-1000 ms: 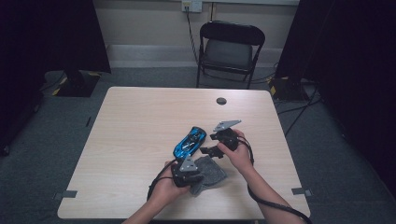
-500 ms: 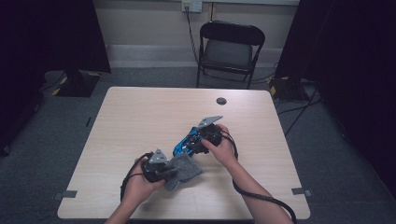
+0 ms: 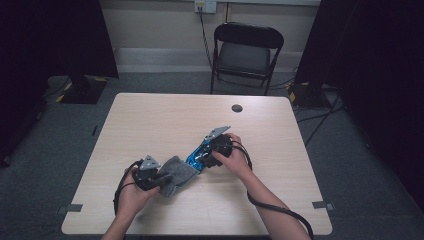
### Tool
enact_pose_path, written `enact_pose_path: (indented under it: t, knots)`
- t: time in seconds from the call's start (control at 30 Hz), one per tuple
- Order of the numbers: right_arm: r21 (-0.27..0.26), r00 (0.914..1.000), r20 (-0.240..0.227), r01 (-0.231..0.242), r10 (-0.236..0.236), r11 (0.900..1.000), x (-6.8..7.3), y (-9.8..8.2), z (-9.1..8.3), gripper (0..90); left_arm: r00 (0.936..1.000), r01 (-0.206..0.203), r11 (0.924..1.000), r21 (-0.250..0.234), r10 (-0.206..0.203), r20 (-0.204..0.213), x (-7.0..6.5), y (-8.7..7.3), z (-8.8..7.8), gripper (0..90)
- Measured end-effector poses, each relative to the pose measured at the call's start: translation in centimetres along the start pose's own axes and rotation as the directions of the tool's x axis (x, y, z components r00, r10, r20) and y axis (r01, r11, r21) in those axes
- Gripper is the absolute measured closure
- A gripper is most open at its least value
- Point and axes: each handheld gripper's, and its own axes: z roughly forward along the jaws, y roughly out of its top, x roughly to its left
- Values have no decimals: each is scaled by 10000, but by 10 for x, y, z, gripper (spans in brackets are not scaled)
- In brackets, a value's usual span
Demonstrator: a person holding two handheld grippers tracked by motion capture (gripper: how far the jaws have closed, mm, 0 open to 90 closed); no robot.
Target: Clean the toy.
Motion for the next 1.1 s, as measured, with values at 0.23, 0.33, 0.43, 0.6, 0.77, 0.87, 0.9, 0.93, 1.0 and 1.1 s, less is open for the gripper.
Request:
enact_pose_path:
  t: [0.23, 0.33, 0.43, 0.6, 0.77, 0.87, 0.9, 0.93, 1.0, 1.1]
  knots:
    - [-335, 9998, 15, -199, 199, 9992, 1, -6, 1, 58, 9989, 341, 9994, 80, -338, -337, 14, -2, 6, 759]
    - [-505, 9998, 45, -214, 217, 9985, 1, -8, 1, 59, 9989, 324, 9993, 209, -316, -345, 12, -1, 10, 760]
    - [-464, 9997, 63, -234, 237, 9987, 1, -7, 1, 59, 9989, 33, 9986, 519, -9, -461, 6, 2, 16, 761]
    - [-475, 9996, 86, -261, 266, 9985, 2, -7, 1, 59, 9937, 116, 9990, 438, -66, -1118, 10, 11, 10, 766]
    - [-522, 9995, 78, -295, 299, 9982, 2, -8, 1, 59, 9787, 609, 9972, 429, -513, -1989, 27, 7, 8, 767]
    - [-547, 9995, 96, -311, 317, 9980, 2, -8, 1, 59, 9810, 335, 9968, 732, -188, -1933, 21, 7, 17, 766]
    - [-540, 9994, 107, -329, 335, 9980, 3, -8, 1, 59, 9837, 143, 9969, 770, -3, -1796, 18, 9, 18, 766]
    - [-548, 9994, 110, -332, 338, 9979, 3, -9, 1, 59, 9871, 110, 9966, 814, 22, -1604, 15, 10, 20, 767]
    - [-578, 9994, 120, -330, 338, 9978, 3, -9, 1, 59, 9891, -229, 9941, 1060, 380, -1424, 8, 12, 22, 768]
    - [-586, 9994, 117, -322, 329, 9978, 2, -9, 1, 59, 9917, -450, 9916, 1212, 590, -1143, 0, 14, 23, 770]
